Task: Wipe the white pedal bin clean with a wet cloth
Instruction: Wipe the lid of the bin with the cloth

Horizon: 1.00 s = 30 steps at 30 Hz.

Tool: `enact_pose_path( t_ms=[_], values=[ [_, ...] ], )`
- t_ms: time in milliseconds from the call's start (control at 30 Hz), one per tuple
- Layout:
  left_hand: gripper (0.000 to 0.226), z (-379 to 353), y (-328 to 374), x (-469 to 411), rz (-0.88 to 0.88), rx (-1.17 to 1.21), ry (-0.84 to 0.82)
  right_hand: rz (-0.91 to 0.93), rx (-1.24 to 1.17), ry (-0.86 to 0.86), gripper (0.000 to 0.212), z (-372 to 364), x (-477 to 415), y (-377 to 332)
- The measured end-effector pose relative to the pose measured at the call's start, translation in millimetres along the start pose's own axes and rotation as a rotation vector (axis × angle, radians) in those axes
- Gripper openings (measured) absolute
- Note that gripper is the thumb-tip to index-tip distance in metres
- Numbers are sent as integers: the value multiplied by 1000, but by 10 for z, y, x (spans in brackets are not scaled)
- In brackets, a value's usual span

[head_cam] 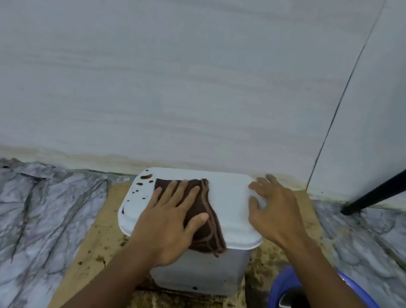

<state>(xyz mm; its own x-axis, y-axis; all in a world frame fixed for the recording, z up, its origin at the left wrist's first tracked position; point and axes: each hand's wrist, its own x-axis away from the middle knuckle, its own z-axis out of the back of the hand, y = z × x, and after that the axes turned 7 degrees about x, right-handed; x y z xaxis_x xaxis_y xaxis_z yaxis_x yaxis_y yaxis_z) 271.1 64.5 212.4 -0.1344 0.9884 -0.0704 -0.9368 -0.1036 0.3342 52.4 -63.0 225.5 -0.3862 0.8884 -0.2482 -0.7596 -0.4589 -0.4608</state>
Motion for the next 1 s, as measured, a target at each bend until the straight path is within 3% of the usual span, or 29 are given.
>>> enact_pose_path(
  t_ms=[167,333,467,633,733,800,1000],
  values=[
    [74,191,-187,-310,174,-17,-33,193,61,-160,43,-112,24,-207],
    [69,94,96,-449,36,2,-62,169,65,-130,46,-70,-53,-218],
    [73,-23,43,-55,-96,0,17,192,75,-160,45,-131,-103,-278],
    [75,35,-380,167,33,7,81,220,126,-168,46,-244,-128,-347],
    [85,159,-520,-71,175,6,44,231,152,-134,46,-268,-92,-343],
    [77,228,-494,-314,224,-32,-3,237,164,-131,47,-266,-78,-345],
    [71,140,48,-627,91,-15,-84,224,137,-93,44,-220,-34,-331]
  ],
)
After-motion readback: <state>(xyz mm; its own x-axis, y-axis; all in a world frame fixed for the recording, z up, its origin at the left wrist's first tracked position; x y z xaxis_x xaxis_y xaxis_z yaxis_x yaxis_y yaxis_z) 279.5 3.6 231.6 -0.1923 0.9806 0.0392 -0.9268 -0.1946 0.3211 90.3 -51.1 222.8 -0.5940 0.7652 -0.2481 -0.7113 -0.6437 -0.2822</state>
